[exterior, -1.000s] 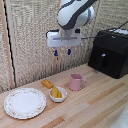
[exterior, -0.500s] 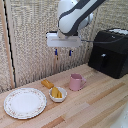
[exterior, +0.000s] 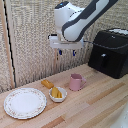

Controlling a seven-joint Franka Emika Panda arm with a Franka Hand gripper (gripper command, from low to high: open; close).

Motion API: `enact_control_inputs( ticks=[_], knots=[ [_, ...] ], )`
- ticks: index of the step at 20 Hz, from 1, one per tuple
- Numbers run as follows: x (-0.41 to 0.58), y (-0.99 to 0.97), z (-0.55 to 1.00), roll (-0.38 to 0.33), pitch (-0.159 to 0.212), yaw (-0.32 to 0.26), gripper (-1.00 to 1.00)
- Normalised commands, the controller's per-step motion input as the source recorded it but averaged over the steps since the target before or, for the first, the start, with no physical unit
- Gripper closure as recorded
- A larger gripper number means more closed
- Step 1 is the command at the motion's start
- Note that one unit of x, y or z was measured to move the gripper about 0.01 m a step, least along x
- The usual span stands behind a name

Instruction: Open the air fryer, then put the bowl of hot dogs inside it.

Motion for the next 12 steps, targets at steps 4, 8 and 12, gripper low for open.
enact_control_inputs(
  ticks=[4, 8, 12],
  knots=[
    [0.0, -0.15, 0.0, -0.374, -0.181, -0.065, -1.0],
    [-0.026, -0.26, -0.14, -0.333, -0.176, -0.075, -1.0],
    [-0.088, -0.39, -0.35, -0.257, -0.172, -0.09, -1.0]
  ],
)
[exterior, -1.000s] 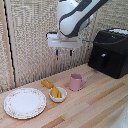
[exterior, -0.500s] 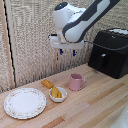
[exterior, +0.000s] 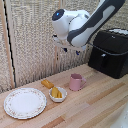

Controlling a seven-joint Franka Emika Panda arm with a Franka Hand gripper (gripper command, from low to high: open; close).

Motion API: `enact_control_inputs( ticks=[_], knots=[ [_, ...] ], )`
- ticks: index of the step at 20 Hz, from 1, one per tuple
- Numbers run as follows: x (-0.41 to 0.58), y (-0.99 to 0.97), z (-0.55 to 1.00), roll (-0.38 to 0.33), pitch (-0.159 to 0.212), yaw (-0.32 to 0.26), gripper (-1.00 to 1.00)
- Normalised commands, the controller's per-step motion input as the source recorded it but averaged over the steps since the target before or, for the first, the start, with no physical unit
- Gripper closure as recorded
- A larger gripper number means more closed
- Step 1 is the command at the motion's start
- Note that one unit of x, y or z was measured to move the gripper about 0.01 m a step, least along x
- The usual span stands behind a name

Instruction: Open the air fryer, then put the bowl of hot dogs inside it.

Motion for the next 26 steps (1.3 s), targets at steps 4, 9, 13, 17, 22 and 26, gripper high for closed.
enact_control_inputs(
  ticks=[4, 9, 13, 17, 22, 26],
  knots=[
    [-0.039, -0.49, -0.37, -0.197, -0.141, -0.078, -1.0],
    [-0.039, -0.56, -0.32, -0.111, -0.1, -0.009, -1.0],
    [-0.072, -0.6, -0.28, -0.071, -0.078, 0.002, -1.0],
    [-0.162, -0.62, -0.32, -0.028, -0.054, 0.018, -1.0],
    [-0.173, -0.68, -0.26, -0.034, -0.041, 0.034, -1.0],
    [-0.154, -0.72, -0.22, -0.018, -0.029, 0.059, -1.0]
  ],
)
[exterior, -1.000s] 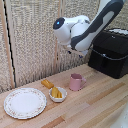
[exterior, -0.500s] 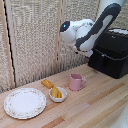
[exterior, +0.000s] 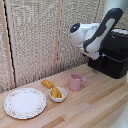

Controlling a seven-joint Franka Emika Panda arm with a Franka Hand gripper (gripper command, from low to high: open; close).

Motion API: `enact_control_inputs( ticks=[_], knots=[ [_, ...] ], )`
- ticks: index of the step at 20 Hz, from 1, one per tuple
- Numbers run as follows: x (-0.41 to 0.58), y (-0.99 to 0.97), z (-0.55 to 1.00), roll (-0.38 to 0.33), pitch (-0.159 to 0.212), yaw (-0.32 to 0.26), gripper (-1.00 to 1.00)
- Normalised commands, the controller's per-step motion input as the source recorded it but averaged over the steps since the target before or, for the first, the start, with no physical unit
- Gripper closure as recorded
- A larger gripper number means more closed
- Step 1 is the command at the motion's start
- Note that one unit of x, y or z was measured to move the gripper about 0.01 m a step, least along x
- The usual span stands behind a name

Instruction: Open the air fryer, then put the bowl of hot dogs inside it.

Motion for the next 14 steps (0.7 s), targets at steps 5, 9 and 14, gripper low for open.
enact_control_inputs(
  ticks=[5, 9, 14],
  knots=[
    [-0.096, -0.75, -0.16, 0.0, -0.012, 0.096, -1.0],
    [-0.017, -0.75, -0.05, 0.0, -0.021, 0.127, -1.0],
    [0.0, -0.68, 0.0, 0.0, -0.025, 0.169, -1.0]
  ],
)
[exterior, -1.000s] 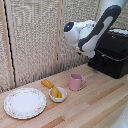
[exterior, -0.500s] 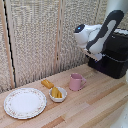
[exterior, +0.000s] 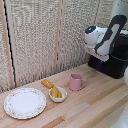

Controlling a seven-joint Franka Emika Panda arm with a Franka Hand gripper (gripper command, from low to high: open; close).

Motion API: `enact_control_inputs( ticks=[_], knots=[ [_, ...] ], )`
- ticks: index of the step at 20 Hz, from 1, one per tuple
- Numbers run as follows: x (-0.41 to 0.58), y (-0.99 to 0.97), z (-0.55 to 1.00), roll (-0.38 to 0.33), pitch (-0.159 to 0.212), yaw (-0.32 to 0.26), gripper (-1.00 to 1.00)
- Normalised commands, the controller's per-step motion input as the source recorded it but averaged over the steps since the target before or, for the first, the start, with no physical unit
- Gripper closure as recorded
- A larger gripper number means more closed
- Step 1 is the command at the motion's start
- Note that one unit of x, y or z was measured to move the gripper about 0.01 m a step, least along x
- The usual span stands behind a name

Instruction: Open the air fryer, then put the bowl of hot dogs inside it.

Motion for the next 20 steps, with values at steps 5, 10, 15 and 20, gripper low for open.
enact_control_inputs(
  ticks=[5, 10, 15, 20],
  knots=[
    [-0.067, -0.62, 0.0, 0.0, -0.001, 0.154, -1.0],
    [0.0, -0.29, 0.0, 0.001, 0.048, 0.031, 1.0],
    [0.029, 0.02, 0.0, 0.0, 0.006, -0.022, 1.0],
    [0.058, 0.01, 0.2, 0.022, 0.145, -0.014, 1.0]
  ],
)
